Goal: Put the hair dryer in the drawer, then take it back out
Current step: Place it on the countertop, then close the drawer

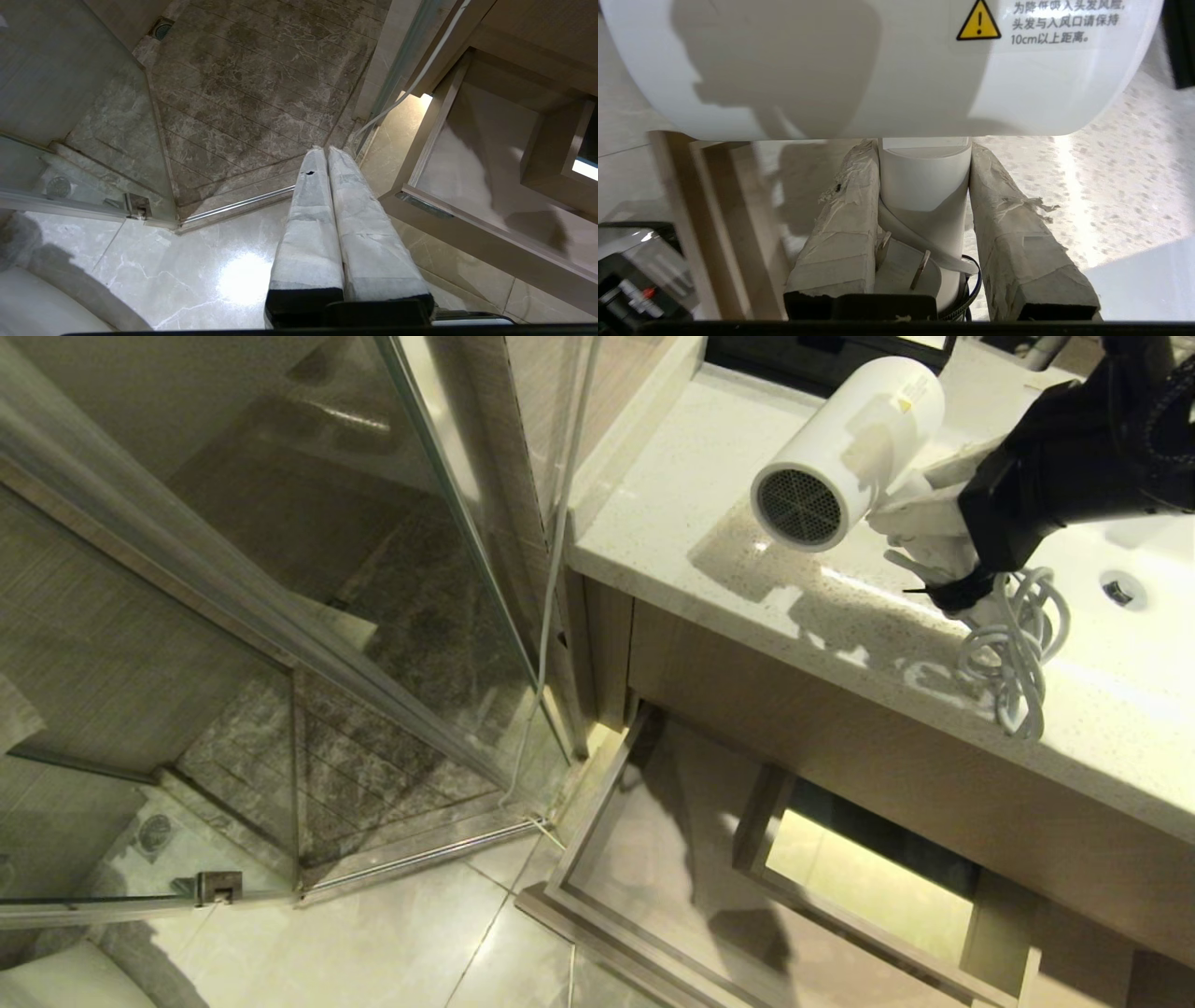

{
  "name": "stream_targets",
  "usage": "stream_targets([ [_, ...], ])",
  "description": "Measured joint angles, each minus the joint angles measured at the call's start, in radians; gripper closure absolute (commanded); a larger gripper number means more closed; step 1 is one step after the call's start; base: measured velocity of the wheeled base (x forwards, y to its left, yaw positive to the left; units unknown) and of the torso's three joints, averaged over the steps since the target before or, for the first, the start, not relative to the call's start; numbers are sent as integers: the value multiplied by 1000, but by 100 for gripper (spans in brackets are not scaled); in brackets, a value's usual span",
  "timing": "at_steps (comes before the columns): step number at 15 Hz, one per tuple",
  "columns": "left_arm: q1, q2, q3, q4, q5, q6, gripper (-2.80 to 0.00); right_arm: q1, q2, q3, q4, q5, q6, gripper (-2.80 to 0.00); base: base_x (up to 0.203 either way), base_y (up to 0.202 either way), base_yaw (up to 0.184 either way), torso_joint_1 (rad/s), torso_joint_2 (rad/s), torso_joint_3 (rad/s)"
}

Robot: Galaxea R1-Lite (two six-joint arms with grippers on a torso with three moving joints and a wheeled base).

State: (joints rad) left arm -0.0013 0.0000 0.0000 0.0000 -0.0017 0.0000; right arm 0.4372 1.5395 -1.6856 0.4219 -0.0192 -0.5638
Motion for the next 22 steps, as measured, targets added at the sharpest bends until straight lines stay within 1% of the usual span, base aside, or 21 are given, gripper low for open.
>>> stream_targets([
  [7, 0, 0, 0, 0, 0, 0, 0, -45, 120, -99, -41, -13, 1, 0, 0, 0, 0, 0, 0, 0],
  [8, 0, 0, 0, 0, 0, 0, 0, -49, 134, -107, -56, -12, 1, -280, 0, 0, 0, 0, 0, 0],
  [13, 0, 0, 0, 0, 0, 0, 0, -68, 172, -125, -128, -11, -6, -280, 0, 0, 0, 0, 0, 0],
  [16, 0, 0, 0, 0, 0, 0, 0, -90, 139, -103, -114, -11, -4, -280, 0, 0, 0, 0, 0, 0],
  [22, 0, 0, 0, 0, 0, 0, 0, -150, -56, 83, -120, -8, 1, -280, 0, 0, 0, 0, 0, 0],
])
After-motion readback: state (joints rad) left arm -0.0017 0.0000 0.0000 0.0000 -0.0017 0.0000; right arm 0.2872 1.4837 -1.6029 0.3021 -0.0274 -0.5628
